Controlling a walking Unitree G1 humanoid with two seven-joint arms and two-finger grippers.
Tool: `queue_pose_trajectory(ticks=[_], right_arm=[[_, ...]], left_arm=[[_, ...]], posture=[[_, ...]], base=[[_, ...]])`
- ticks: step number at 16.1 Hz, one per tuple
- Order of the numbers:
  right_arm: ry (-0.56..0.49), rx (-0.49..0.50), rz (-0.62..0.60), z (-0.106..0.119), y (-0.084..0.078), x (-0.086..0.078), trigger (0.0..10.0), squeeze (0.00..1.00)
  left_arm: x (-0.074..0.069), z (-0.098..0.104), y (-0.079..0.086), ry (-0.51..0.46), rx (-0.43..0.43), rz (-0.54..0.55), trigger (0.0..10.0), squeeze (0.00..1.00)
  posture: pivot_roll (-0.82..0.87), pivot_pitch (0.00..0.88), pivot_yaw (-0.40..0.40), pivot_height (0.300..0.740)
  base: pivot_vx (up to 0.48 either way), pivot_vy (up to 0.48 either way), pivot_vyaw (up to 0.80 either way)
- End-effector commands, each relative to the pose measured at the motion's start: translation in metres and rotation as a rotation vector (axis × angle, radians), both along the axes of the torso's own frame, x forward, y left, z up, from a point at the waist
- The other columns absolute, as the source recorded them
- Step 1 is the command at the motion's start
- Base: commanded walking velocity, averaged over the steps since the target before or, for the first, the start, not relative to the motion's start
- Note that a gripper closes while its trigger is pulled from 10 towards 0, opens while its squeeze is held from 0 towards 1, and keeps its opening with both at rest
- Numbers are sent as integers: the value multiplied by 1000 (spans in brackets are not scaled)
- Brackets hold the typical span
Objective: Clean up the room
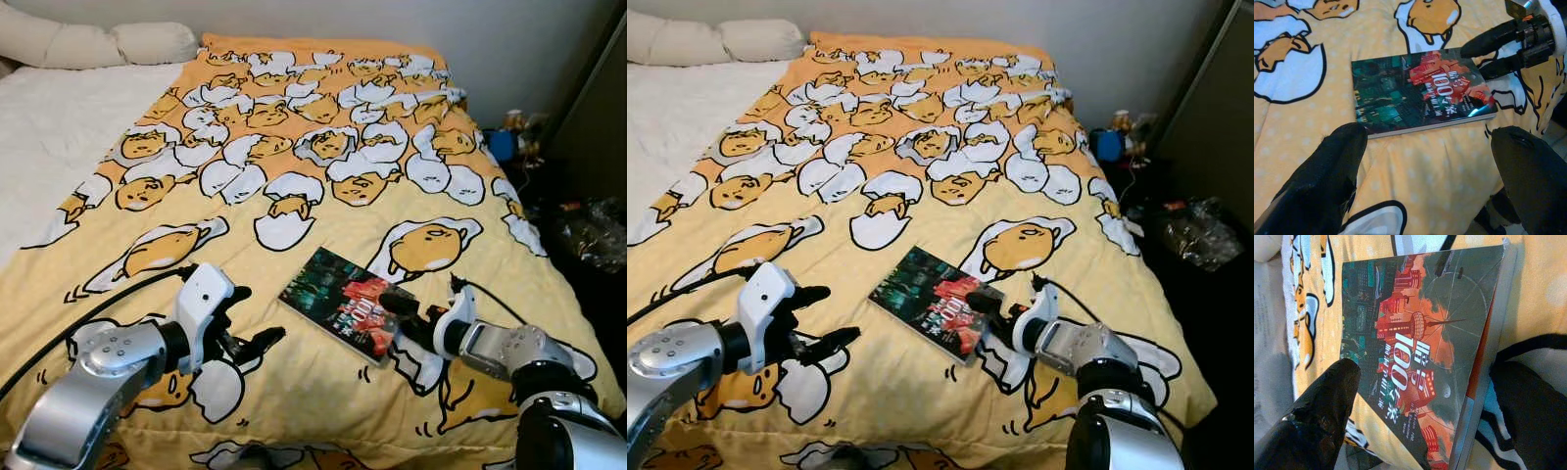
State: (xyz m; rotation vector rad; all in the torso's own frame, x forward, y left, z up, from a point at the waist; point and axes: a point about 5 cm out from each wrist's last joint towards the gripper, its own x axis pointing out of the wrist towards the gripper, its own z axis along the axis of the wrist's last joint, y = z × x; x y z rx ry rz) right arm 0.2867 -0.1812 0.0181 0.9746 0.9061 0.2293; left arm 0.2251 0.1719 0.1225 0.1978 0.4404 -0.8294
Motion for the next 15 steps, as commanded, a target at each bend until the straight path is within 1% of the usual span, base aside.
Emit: queue_pose_trajectory(ticks=[1, 2, 3, 4, 5, 6, 7, 8, 9, 11, 13, 14, 15], right_arm=[[-20, 41, -15, 5, 5, 6, 10000, 0], [-20, 101, -40, 6, 6, 6, 10000, 0], [-21, 127, -43, 6, 7, 6, 9647, 0], [-20, 151, -26, 6, 9, 4, 8078, 0], [-13, 151, -1, 5, 10, 1, 6824, 0], [-2, 151, 18, 3, 12, -1, 4196, 0], [10, 140, 43, -1, 15, -5, 3804, 0], [20, 130, 56, -4, 18, -7, 4275, 0], [34, 105, 77, -8, 21, -10, 10000, 0], [55, 54, 110, -16, 26, -15, 10000, 0], [49, 51, 140, -17, 28, -16, 10000, 0], [46, 54, 144, -17, 30, -17, 4471, 0], [43, 56, 145, -17, 30, -17, 0, 0]], left_arm=[[0, 2, -1, 6, 10, -17, 10000, 0], [1, 2, -2, 9, 18, -26, 10000, 0], [2, 2, -2, 8, 20, -28, 10000, 0], [3, 3, -1, 6, 24, -27, 10000, 0], [3, 3, -1, 7, 26, -24, 10000, 0], [1, 2, 0, 11, 26, -20, 10000, 0], [-1, 1, 0, 22, 25, -20, 10000, 0], [-3, -1, 0, 28, 25, -22, 10000, 0], [-5, -2, -2, 35, 26, -25, 10000, 0], [-6, -4, -3, 47, 25, -31, 10000, 0], [-6, -4, -2, 47, 28, -29, 10000, 0], [-5, -4, -2, 46, 27, -28, 10000, 0], [-6, -4, -3, 45, 25, -28, 10000, 0]], posture=[[49, 0, 51, 740], [49, 0, 42, 740], [49, 0, 37, 740], [50, 0, 28, 740], [51, 0, 23, 740], [50, 0, 20, 740], [49, 0, 19, 740], [47, 0, 18, 740], [46, 0, 18, 740], [45, 0, 18, 740], [44, 0, 18, 740], [42, 0, 18, 740], [41, 0, 18, 740]], base=[[0, 0, 0], [0, 0, 0], [0, 0, 0], [0, 0, 0], [0, 0, 0], [0, 0, 0], [0, 0, 0], [0, 0, 0], [0, 0, 0], [0, 0, 0], [0, 0, 0], [0, 0, 0], [0, 0, 0]])
